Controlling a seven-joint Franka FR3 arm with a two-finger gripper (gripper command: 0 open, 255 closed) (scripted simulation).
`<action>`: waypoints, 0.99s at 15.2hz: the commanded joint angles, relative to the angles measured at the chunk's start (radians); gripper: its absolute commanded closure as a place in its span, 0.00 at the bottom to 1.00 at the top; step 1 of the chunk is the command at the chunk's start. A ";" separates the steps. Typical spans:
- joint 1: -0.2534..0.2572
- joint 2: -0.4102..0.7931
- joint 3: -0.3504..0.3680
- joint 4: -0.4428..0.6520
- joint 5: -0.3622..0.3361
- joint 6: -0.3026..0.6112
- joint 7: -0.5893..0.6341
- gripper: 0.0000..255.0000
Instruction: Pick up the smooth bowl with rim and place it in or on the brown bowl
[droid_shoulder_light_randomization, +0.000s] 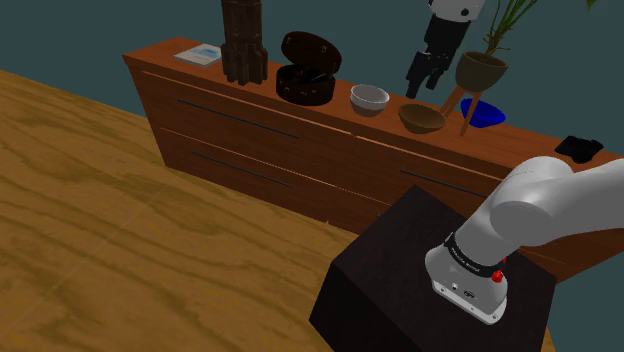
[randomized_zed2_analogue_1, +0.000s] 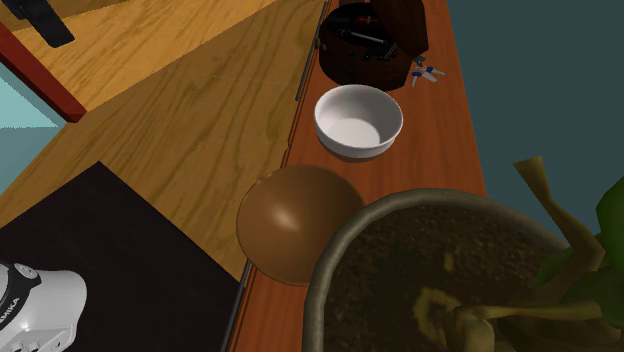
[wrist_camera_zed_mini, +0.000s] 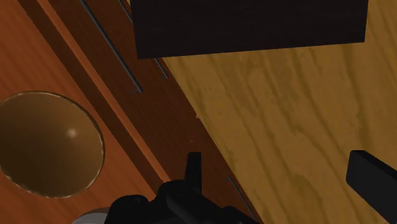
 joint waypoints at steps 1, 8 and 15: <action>0.000 0.000 0.000 0.000 0.000 0.000 0.000 0.00; -0.024 0.230 -0.043 0.045 -0.048 0.194 -0.025 0.00; -0.044 0.482 -0.083 0.154 -0.076 0.347 -0.047 0.00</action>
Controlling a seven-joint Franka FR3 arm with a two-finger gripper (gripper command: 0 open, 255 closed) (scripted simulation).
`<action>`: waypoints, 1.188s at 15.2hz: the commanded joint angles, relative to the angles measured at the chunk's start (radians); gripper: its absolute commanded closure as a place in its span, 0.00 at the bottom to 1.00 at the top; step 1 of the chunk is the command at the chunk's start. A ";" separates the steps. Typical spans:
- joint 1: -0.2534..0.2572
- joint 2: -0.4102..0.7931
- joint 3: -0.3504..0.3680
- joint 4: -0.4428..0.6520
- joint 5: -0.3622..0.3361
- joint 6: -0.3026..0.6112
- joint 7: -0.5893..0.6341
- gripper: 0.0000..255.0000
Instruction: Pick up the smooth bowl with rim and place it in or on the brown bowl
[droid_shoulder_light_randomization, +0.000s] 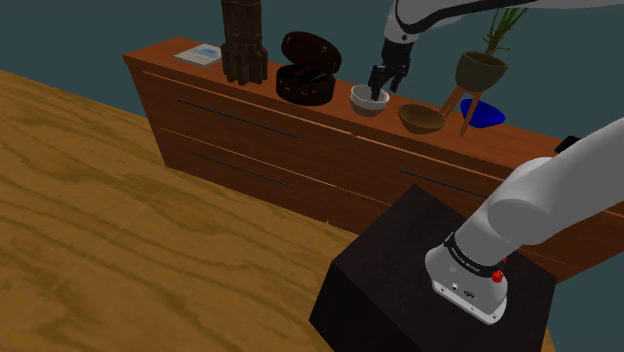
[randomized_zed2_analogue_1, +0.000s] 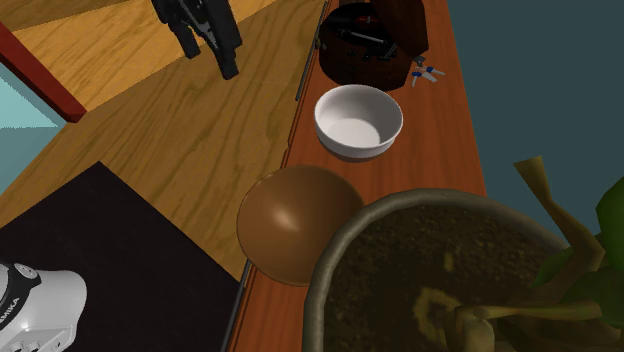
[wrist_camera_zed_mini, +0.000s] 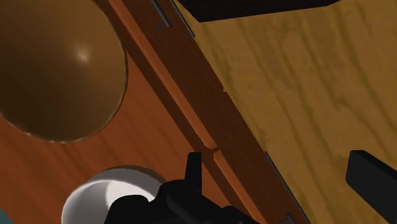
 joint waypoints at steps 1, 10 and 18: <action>-0.003 0.076 -0.007 0.043 -0.004 0.036 -0.002 0.00; -0.034 0.413 -0.045 0.286 0.002 0.146 -0.038 0.00; -0.063 0.614 -0.057 0.443 0.019 0.199 -0.061 0.00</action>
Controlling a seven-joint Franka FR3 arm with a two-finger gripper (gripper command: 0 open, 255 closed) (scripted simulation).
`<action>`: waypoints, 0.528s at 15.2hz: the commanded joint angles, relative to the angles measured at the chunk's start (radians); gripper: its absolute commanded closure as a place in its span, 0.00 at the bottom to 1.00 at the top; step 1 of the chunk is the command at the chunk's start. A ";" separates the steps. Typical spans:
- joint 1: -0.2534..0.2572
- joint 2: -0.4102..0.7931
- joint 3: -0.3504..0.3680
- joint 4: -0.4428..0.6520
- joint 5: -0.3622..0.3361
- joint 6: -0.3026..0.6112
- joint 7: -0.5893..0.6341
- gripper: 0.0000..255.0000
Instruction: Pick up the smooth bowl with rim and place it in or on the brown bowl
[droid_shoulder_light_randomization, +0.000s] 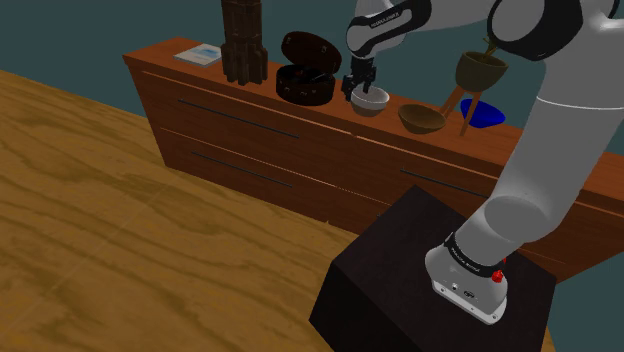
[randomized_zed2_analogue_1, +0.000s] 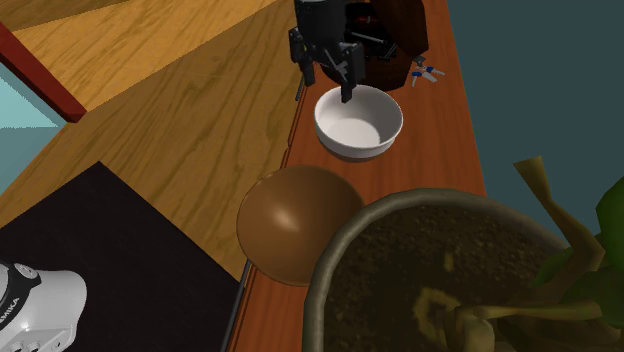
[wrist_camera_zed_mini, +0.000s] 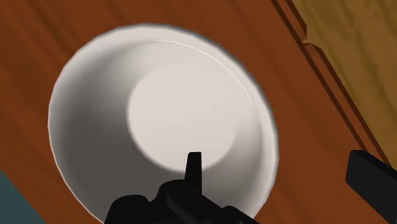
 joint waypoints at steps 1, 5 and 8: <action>-0.005 0.015 -0.002 -0.009 0.001 0.025 -0.003 0.00; -0.010 0.038 -0.002 -0.026 0.003 0.066 -0.005 0.00; -0.010 0.038 -0.002 -0.026 0.003 0.066 -0.005 0.00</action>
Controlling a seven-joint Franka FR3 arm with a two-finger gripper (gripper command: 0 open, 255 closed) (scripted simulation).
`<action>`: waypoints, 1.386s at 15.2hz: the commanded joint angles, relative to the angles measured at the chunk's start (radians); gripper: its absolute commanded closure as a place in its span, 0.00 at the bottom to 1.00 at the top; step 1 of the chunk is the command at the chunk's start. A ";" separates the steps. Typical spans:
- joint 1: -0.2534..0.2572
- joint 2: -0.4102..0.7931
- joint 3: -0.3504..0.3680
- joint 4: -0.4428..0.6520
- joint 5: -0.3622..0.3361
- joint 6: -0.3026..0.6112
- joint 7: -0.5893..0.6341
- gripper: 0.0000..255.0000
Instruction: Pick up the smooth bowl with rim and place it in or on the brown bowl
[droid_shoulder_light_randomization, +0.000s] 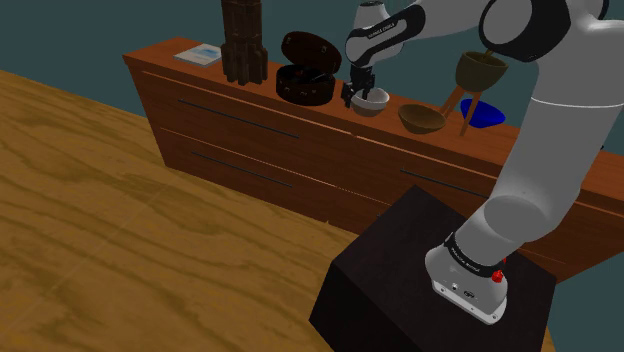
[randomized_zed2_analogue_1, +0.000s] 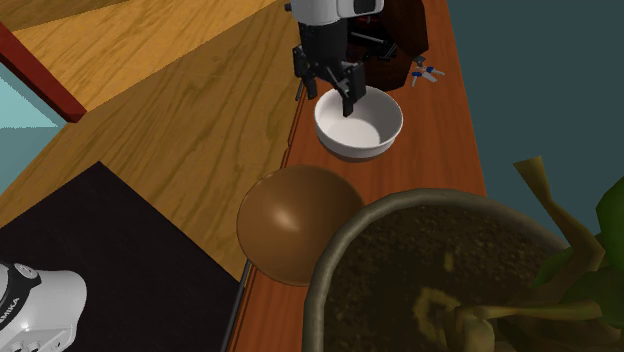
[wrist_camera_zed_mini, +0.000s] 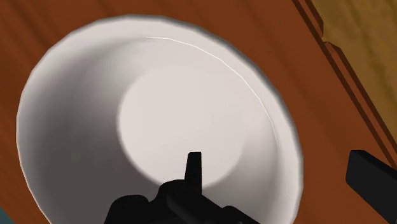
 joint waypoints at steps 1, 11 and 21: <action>0.000 0.001 0.000 -0.001 0.000 0.001 0.000 0.00; 0.000 0.000 0.000 0.000 0.000 0.001 0.000 1.00; 0.002 -0.040 -0.001 0.040 -0.001 -0.079 -0.009 1.00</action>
